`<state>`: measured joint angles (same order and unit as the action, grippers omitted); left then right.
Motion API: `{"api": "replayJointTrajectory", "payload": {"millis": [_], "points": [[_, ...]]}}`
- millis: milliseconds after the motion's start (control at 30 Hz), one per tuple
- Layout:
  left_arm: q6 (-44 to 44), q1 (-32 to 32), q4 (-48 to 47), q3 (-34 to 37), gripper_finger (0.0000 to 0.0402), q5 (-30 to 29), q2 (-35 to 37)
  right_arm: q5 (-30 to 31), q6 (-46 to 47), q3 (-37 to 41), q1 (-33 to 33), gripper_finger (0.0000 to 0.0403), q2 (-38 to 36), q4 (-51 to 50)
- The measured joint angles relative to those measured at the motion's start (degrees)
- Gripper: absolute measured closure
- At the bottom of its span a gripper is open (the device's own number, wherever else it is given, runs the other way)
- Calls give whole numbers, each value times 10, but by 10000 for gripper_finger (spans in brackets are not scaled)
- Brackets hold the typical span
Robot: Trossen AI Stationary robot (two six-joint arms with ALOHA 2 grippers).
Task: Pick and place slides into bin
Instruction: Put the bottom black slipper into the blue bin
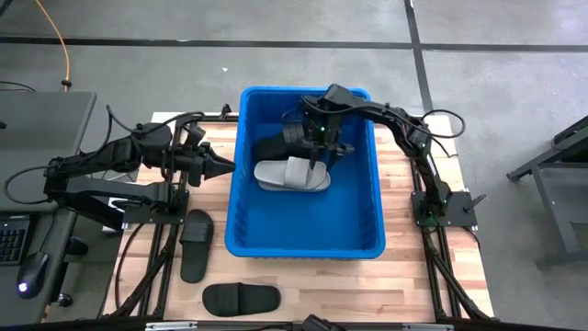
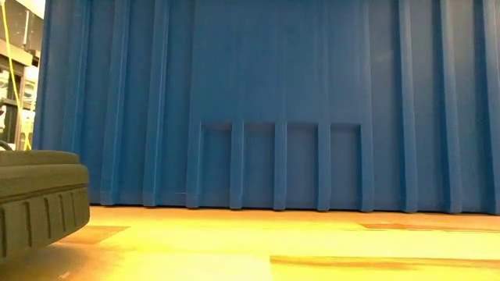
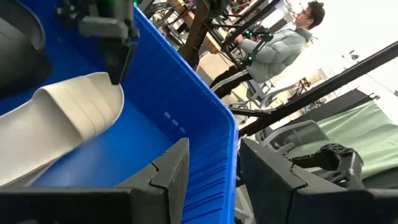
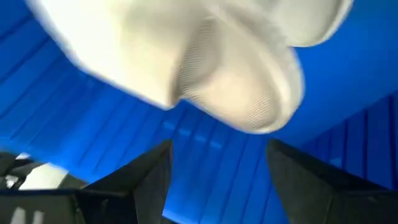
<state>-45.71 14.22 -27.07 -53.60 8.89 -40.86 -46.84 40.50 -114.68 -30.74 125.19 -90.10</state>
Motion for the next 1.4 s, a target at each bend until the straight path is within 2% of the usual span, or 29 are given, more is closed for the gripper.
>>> {"api": "replayJointTrajectory", "payload": {"millis": [300, 400, 667, 767, 933, 1133, 1400], "points": [[0, 0, 17, 0, 268, 5, 7, 3, 1, -206, 11, 158, -3, 5], [0, 0, 16, 0, 268, 6, 8, 9, 44, -155, 25, 158, -70, 68], [0, 0, 16, 0, 268, 7, 8, 145, 61, -131, 99, 158, -197, 26], [2, 0, 16, 0, 268, 6, 8, 212, 93, -131, 136, 158, -238, 34], [-1, 0, 16, 0, 268, 12, 8, 287, 154, -131, 214, 158, -286, 76], [-10, 0, 16, 0, 268, 16, 8, 424, 237, -131, 337, 158, -303, 125], [-12, 0, 16, 0, 268, 20, 8, 471, 325, -131, 479, 158, -275, 128]]}}
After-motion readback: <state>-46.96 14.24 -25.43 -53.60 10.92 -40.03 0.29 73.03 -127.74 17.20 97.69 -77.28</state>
